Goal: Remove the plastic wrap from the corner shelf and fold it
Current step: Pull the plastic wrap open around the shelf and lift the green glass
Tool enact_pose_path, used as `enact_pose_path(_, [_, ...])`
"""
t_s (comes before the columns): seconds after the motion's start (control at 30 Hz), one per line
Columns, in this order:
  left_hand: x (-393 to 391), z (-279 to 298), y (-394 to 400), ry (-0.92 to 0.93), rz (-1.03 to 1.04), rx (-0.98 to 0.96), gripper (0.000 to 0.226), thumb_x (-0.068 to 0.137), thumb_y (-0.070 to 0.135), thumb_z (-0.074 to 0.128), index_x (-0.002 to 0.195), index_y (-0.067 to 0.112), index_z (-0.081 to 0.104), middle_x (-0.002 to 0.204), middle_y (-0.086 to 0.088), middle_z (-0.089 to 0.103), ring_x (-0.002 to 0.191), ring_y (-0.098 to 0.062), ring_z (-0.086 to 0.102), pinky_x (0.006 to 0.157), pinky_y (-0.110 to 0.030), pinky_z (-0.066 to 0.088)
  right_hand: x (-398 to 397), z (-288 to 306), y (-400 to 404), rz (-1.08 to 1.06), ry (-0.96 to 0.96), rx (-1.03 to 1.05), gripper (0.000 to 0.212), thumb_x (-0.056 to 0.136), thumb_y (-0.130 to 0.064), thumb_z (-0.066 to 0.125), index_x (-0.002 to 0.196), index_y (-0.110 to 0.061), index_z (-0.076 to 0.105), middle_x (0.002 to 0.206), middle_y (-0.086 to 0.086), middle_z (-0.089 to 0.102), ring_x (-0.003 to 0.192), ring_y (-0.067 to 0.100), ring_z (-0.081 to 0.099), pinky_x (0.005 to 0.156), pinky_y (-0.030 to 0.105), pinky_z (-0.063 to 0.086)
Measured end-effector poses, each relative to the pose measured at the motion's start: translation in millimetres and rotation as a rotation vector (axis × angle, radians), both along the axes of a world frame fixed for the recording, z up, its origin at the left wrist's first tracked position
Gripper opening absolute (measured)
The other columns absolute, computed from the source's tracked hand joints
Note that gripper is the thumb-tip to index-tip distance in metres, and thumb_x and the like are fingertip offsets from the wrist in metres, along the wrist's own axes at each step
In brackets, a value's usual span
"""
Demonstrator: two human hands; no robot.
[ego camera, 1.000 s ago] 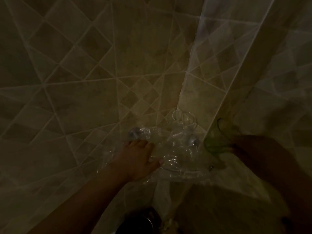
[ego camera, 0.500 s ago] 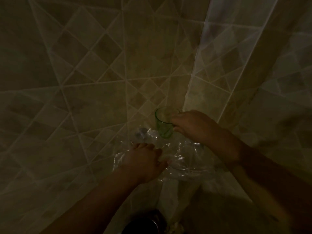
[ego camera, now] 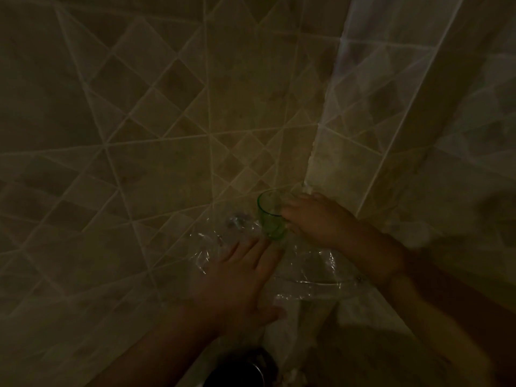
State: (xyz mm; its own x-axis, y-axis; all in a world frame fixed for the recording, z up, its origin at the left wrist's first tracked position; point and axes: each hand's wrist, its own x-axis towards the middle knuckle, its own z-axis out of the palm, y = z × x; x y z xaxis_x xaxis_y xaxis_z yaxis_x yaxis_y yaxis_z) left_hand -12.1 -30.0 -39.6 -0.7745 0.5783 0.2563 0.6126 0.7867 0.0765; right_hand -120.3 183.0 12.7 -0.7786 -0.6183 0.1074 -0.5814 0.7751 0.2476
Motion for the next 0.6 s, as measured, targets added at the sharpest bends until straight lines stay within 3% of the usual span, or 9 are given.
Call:
enact_pose_path(0.1, [7.9, -8.4, 9.2, 0.003, 0.007, -0.158, 0.103, 0.066, 0.066, 0.059, 0.148, 0.028, 0.011, 0.156, -0.011, 0.030, 0.142, -0.032, 0.029, 0.110, -0.056, 0.020, 6.9, -2.1, -1.3, -0.028, 0.198, -0.041, 0.040, 0.077, -0.057, 0.049, 0.104, -0.028, 0.057, 0.119, 0.001, 0.055, 0.107, 0.027, 0.051, 0.085, 0.042, 0.044])
enact_pose_path(0.2, [13.1, -8.5, 14.6, 0.002, 0.104, -0.182, 0.092, 0.066, 0.035, 0.074, 0.145, 0.025, 0.028, 0.144, -0.011, 0.049, 0.127, -0.032, 0.052, 0.101, -0.056, 0.039, 8.8, -0.8, -4.1, -0.189, 0.122, -0.179, 0.057, 0.072, -0.074, 0.037, 0.115, -0.040, 0.053, 0.140, -0.001, 0.040, 0.125, 0.028, 0.038, 0.095, 0.050, 0.037])
enact_pose_path(0.27, [11.8, -9.3, 13.3, -0.025, 0.090, -0.144, 0.079, 0.078, 0.024, 0.062, 0.146, 0.029, 0.022, 0.150, -0.011, 0.042, 0.133, -0.034, 0.043, 0.106, -0.058, 0.031, 5.1, -3.8, -4.0, -0.278, -0.054, -0.242, 0.060, 0.073, -0.077, 0.034, 0.122, -0.044, 0.048, 0.151, -0.002, 0.028, 0.135, 0.030, 0.028, 0.104, 0.054, 0.026])
enact_pose_path(0.37, [10.6, -7.3, 11.6, -0.077, 0.089, -0.125, 0.064, 0.092, 0.023, 0.042, 0.147, 0.035, 0.012, 0.159, -0.006, 0.023, 0.144, -0.031, 0.023, 0.113, -0.053, 0.016, 1.9, -6.8, -3.2, -0.296, -0.184, -0.255, 0.053, 0.079, -0.072, 0.037, 0.115, -0.038, 0.056, 0.155, 0.000, 0.023, 0.135, 0.031, 0.032, 0.106, 0.051, 0.022])
enact_pose_path(0.6, [15.8, 13.4, 2.8, -0.155, 0.022, -0.108, 0.061, 0.096, 0.017, 0.037, 0.148, 0.037, 0.013, 0.161, 0.003, 0.015, 0.146, -0.022, 0.017, 0.115, -0.044, 0.020, 1.3, -0.3, -1.5, -0.214, -0.217, -0.296, 0.044, 0.084, -0.057, 0.054, 0.107, -0.021, 0.065, 0.158, 0.003, 0.022, 0.134, 0.028, 0.038, 0.108, 0.048, 0.029])
